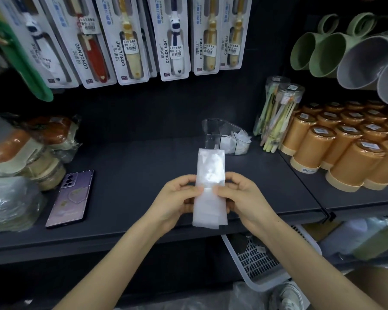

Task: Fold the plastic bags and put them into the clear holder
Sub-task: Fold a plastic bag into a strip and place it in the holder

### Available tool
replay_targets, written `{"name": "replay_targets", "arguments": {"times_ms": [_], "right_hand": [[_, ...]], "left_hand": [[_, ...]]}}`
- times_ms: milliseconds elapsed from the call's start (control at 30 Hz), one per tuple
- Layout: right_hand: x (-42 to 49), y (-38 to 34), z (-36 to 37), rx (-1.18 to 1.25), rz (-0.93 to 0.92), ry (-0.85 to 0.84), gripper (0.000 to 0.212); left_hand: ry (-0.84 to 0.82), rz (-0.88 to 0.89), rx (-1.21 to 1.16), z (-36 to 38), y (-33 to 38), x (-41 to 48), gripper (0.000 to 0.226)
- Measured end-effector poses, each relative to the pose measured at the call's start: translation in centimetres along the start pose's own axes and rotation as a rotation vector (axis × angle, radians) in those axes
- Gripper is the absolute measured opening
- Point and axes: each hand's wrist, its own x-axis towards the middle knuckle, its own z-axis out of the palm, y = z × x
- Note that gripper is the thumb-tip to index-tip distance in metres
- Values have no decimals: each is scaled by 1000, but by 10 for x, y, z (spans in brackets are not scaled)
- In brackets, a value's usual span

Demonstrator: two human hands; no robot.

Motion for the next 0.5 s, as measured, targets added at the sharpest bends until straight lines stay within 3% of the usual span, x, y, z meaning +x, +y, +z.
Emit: {"name": "replay_targets", "arguments": {"times_ms": [133, 267, 367, 500], "right_hand": [[-4, -3, 1, 117, -53, -34, 12], [-6, -7, -1, -4, -264, -32, 22], [-6, -11, -5, -159, -415, -75, 30], [-4, -11, -10, -241, -418, -112, 32]], "left_hand": [[-33, -13, -135, 5, 7, -3, 16], [-116, -63, -333, 1, 14, -4, 41], [-144, -89, -233, -2, 23, -5, 47], [-187, -65, 61, -4, 29, -6, 30]]}}
